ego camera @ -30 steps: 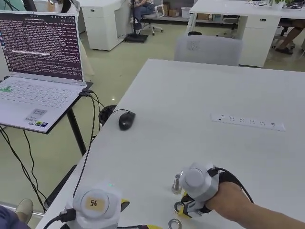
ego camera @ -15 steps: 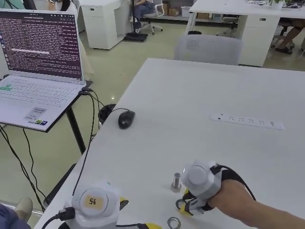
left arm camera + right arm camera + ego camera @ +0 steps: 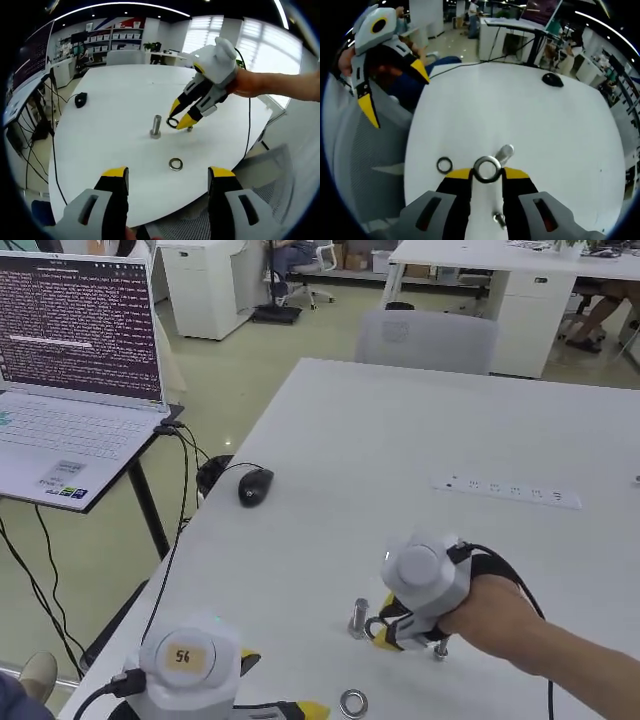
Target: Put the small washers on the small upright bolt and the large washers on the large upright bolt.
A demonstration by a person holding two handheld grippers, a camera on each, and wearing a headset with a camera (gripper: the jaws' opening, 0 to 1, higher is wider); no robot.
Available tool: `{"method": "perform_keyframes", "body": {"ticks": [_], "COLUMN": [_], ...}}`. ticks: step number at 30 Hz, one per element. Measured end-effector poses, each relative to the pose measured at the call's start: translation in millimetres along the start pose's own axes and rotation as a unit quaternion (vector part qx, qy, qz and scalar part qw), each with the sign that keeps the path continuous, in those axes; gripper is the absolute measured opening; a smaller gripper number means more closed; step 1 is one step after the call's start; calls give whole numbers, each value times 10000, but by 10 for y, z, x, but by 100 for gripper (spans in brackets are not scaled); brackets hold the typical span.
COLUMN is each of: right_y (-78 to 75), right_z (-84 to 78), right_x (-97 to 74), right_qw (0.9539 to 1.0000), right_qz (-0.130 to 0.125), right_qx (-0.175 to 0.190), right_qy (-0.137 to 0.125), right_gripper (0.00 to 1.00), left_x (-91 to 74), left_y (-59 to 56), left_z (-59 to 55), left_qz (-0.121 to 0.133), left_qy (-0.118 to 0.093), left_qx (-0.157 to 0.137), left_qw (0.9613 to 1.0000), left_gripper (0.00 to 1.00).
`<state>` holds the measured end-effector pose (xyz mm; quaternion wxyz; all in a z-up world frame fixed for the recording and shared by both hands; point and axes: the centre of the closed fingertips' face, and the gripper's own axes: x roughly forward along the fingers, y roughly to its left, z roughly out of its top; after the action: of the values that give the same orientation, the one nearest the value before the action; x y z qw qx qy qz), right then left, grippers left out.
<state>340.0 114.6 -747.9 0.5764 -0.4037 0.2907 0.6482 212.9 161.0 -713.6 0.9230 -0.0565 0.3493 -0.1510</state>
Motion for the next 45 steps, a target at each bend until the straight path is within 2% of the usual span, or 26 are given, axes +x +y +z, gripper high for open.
{"method": "perform_keyframes", "body": {"ticks": [7,13,20,36,45], "right_y": [-141,-231,-250,-251,-243], "right_z": [137,208,192,135,71], "right_x": [57,154,240,245,368], "right_qw": [9999,9999,9998,9995,9991], "right_qz": [-64,-55,6,23,83], "right_qx": [105,155,195,278,335], "right_qy": [-89,-33,66,149,262], "right_gripper": [23,23,24,24,24], "left_x": [9,-1,-31,-25,-22], "left_y": [-21,-11,28,18,24], "left_z": [2,-8,-19,-18,-15], "left_qz": [-16,-2,42,28,31], "left_qy": [-5,-8,-19,-15,-13], "left_qx": [11,-11,-50,-51,-60], "left_qw": [10000,10000,10000,10000,10000], "left_gripper": [64,64,64,64,64]}}
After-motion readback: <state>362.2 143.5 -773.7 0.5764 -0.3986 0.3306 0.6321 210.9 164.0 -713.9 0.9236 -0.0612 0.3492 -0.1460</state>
